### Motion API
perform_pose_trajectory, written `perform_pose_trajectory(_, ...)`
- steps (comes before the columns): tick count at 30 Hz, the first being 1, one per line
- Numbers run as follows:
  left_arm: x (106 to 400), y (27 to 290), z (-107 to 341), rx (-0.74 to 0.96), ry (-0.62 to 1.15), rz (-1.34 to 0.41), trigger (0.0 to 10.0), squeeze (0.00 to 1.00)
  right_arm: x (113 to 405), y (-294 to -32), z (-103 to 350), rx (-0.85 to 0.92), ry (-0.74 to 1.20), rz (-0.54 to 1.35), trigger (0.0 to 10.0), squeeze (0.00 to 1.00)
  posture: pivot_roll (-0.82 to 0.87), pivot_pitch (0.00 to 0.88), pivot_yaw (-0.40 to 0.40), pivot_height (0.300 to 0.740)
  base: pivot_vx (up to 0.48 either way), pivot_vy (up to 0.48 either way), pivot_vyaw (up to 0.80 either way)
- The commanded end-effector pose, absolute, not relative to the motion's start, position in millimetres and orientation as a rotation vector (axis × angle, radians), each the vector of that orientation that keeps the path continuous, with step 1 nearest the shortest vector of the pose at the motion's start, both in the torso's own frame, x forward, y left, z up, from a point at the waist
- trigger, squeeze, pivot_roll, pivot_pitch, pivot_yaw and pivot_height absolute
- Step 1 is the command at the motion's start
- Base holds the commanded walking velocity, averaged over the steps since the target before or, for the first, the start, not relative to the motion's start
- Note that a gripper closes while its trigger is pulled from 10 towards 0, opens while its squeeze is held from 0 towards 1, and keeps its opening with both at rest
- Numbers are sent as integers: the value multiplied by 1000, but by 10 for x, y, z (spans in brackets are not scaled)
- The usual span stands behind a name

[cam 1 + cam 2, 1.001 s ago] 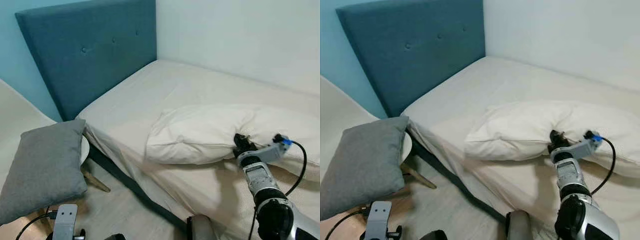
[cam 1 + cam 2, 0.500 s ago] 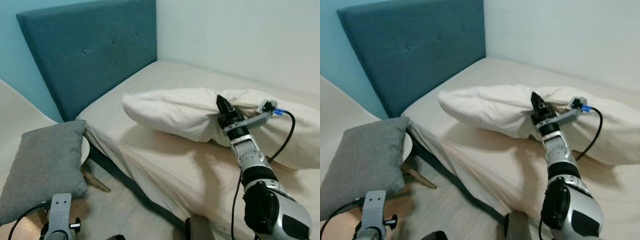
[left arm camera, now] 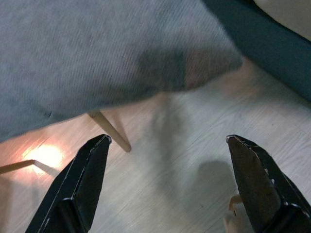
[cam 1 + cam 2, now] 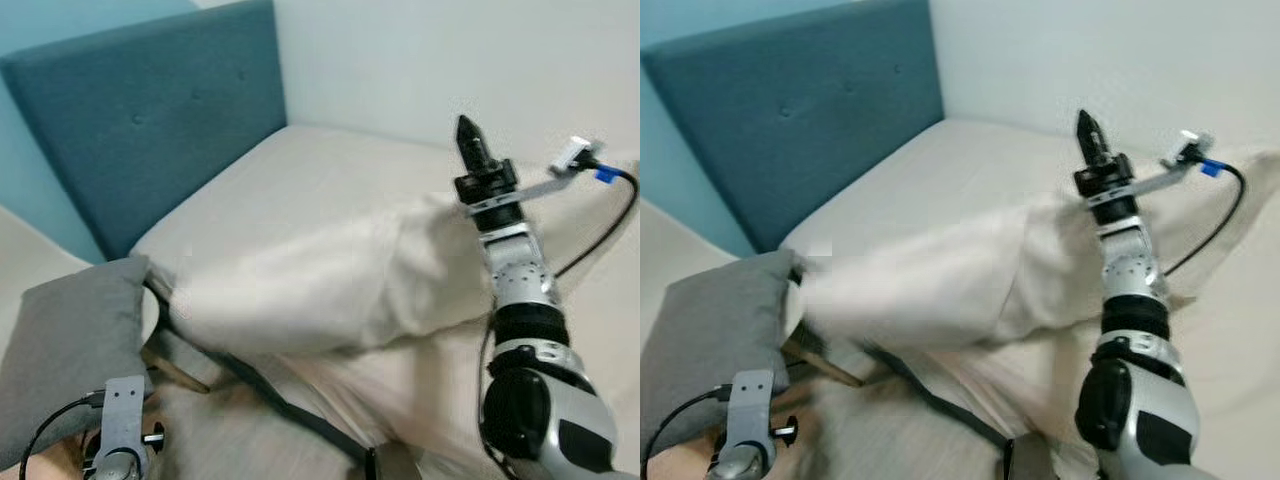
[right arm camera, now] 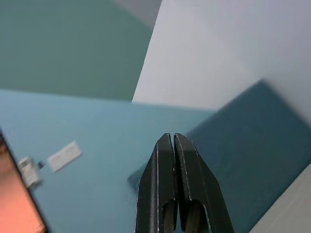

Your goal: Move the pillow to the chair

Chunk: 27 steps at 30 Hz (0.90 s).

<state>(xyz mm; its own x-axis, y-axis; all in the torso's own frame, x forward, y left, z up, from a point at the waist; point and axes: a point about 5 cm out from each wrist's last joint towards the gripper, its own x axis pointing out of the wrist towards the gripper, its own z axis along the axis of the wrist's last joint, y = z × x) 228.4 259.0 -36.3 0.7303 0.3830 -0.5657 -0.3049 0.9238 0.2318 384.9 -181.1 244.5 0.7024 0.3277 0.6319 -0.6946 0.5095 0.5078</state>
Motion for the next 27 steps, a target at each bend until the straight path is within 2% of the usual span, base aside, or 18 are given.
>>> perform_pose_trajectory(1,2228,2631,-388,130,668,400,10000,0,3836,-1782,2475,822,-500,664,0,0,-196,2,59,626,0,0,0)
perform_pose_trajectory(9,2174,2606,-435,127,691,399,10000,0,3826,-1632,2463,811,-467,703,0,0,-195,2,56,656,0,0,0)
perform_pose_trajectory(11,2172,2602,-438,126,693,399,10000,0,3864,-1580,2360,717,-380,642,0,0,-197,2,55,666,0,0,0)
perform_pose_trajectory(12,2171,2594,-441,124,693,395,10000,0,3946,-1535,2109,528,-175,502,8431,0,-197,2,55,666,0,0,0)
perform_pose_trajectory(13,2171,2594,-441,124,693,395,10000,0,3946,-1535,2109,528,-175,502,8431,0,-197,2,55,666,0,0,0)
perform_pose_trajectory(14,2171,2589,-443,123,693,392,10000,0,3955,-1555,1980,449,-106,442,10000,0,-197,2,55,666,0,0,0)
perform_pose_trajectory(16,2170,2567,-451,117,694,382,10000,0,3946,-1673,1764,379,5,326,10000,0,-195,5,50,661,0,0,0)
perform_pose_trajectory(17,2170,2567,-451,117,694,382,10000,0,3946,-1673,1764,379,5,326,10000,0,-195,5,50,661,0,0,0)
perform_pose_trajectory(20,2164,2558,-457,118,695,376,10000,0,3923,-1886,1653,385,50,197,10000,0,-198,7,54,646,0,0,0)
perform_pose_trajectory(27,2153,2549,-467,120,699,365,10000,0,3881,-2089,1621,399,47,120,10000,0,-204,12,57,621,0,0,0)
